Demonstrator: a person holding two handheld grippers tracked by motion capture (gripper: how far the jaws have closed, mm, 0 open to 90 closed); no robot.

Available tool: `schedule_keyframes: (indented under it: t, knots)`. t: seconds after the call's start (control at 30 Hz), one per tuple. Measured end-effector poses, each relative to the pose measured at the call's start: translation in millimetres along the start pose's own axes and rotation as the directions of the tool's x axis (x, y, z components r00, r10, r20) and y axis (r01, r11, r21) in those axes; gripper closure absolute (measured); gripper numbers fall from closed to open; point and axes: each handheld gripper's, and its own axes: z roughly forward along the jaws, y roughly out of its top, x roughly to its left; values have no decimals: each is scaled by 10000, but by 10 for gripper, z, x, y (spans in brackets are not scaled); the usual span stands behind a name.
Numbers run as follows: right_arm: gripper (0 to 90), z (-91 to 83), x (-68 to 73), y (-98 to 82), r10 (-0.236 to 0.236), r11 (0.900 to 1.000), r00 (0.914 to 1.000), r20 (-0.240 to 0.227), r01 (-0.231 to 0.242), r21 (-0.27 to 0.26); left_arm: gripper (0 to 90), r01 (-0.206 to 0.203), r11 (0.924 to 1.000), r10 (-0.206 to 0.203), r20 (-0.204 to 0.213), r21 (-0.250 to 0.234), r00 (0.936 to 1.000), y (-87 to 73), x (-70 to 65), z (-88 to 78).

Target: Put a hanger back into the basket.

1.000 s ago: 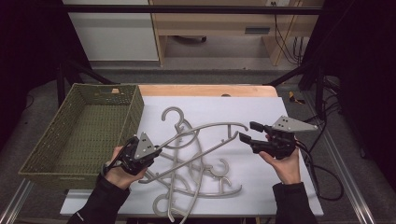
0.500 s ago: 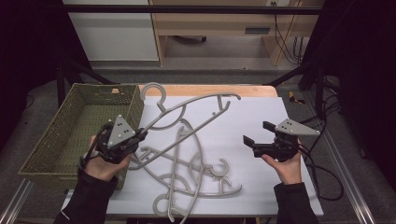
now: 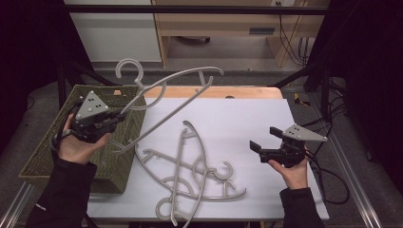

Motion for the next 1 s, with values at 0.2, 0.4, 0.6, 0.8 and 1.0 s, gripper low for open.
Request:
schedule_keyframes:
  t: [0.2, 0.4, 0.6, 0.8, 1.0]
  knots:
    - [67, -2, 2, -4, 18, 10000, 10000, 13, -18, -10, 825, 162, 9995, -157, -201, 258, 9997, -60, 261, 32]
    - [66, 15, 12, -12, 30, 10000, 10000, 68, -30, 12, 824, 374, 9981, -347, -547, 492, 9979, -167, 494, 61]
    - [66, 31, 14, -16, 42, 10000, 10000, 28, -42, 73, 824, 477, 9969, -418, -922, 621, 9949, -314, 705, 23]
    - [66, 37, 8, -19, -3, 9999, 10000, 17, 3, 115, 824, 613, 9941, -497, -1268, 900, 9907, -548, 930, -46]
    - [66, 55, 14, -24, 27, 9999, 10000, 6, -27, 127, 824, 875, 9901, -708, -1470, 1102, 9866, -783, 1056, -115]
